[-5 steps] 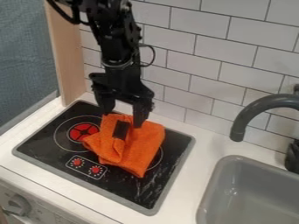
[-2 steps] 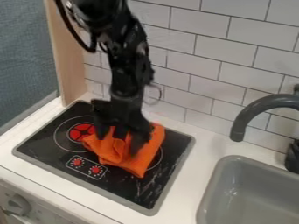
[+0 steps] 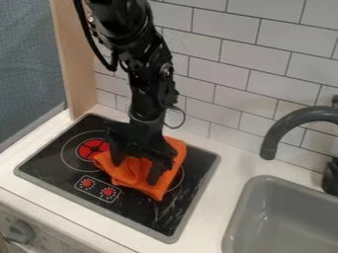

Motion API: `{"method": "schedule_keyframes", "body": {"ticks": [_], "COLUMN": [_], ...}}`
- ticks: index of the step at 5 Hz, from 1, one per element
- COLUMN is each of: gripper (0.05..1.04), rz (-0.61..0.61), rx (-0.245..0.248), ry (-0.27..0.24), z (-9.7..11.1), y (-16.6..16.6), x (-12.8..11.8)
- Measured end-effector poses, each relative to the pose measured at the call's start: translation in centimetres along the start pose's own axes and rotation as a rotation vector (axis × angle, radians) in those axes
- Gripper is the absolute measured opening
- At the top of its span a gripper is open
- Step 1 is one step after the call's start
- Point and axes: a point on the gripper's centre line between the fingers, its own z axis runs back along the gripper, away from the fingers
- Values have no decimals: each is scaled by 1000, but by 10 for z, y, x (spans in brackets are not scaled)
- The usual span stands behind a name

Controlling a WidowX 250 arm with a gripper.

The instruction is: Unfold the cloth from right to left

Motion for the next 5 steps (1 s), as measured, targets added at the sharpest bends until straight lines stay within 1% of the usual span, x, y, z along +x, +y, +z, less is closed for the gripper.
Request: {"method": "schedule_keyframes", "body": {"ticks": [1,2,3,4,5], "gripper": [761,454,477,735,658], "rz": [13,12,24,43,45], "rx": [-1,-2,-8,-8,-8], "ry": [-2,19,40,52,50], "z": [-1,-10,-19,-23,-24], "y": [1,0,1,2,2], "x": [0,1,1,-1,-1]}}
